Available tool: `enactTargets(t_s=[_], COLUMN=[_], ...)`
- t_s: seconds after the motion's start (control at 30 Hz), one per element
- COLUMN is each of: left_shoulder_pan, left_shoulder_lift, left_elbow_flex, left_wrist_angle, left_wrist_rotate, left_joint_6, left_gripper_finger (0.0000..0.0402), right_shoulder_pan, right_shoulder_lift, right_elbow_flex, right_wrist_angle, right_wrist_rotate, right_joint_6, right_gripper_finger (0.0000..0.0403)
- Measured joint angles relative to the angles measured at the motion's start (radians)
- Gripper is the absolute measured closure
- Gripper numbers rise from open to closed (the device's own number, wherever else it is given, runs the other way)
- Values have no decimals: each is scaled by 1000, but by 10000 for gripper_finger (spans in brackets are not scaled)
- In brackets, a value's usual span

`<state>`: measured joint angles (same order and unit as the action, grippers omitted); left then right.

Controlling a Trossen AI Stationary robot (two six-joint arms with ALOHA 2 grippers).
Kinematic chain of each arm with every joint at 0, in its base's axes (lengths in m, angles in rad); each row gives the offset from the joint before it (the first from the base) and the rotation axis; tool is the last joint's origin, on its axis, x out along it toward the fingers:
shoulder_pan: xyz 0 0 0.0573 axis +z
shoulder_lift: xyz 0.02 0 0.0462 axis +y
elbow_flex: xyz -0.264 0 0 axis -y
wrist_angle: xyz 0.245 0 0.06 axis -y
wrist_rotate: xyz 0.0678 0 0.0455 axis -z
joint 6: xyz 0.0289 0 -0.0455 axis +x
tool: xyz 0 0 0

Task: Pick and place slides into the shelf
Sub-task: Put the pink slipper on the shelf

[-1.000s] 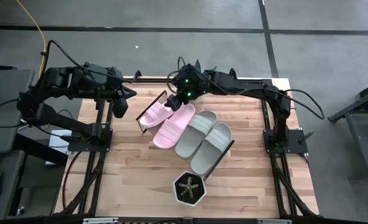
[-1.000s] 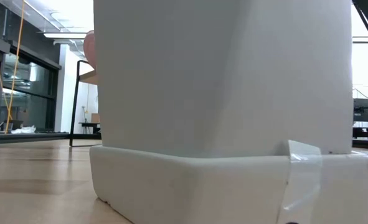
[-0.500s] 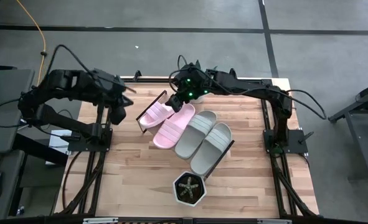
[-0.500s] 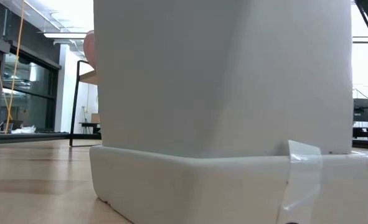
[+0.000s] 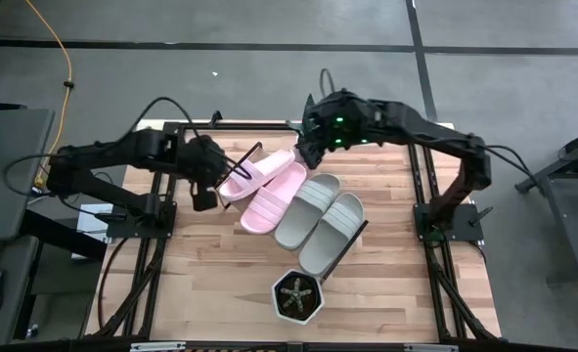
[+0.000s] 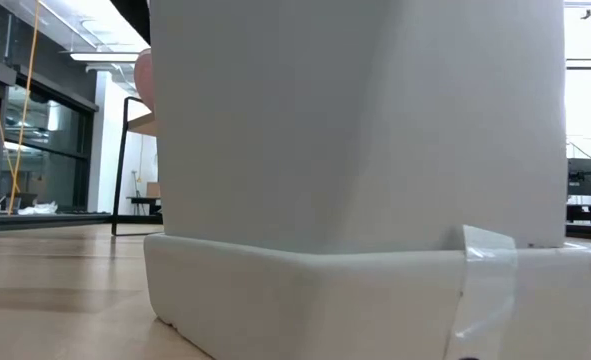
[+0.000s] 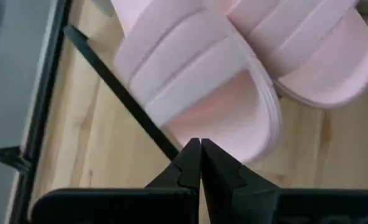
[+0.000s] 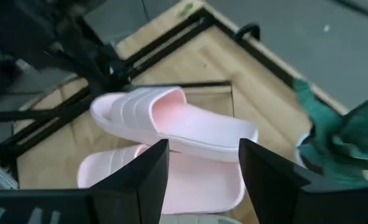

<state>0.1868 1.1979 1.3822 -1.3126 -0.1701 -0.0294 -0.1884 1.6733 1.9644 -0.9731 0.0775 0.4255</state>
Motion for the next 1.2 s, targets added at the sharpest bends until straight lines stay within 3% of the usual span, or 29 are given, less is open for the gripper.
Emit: enactTargets(t_s=[0.37,0.57,0.73,1.03,1.2], left_shoulder_pan=[-79,-214,-226,-226,-227], left_shoulder_lift=[-50,-120,-121,-86,-71], left_elbow_flex=[-15,19,15,15,8], left_wrist_angle=[32,88,98,116,114], left_wrist_rotate=[-38,-160,-171,-154,-147], left_joint_6=[80,131,251,277,340], left_gripper_finger=[398,398,399,396,344], right_shoulder_pan=[15,23,26,26,26], right_shoulder_lift=[-134,-154,-154,-155,-155], right_elbow_flex=[0,0,0,0,0], right_wrist_angle=[-145,-203,-206,-209,-215], right_wrist_rotate=[191,262,271,270,263], right_joint_6=[47,70,66,64,66], right_gripper_finger=[220,220,220,220,220])
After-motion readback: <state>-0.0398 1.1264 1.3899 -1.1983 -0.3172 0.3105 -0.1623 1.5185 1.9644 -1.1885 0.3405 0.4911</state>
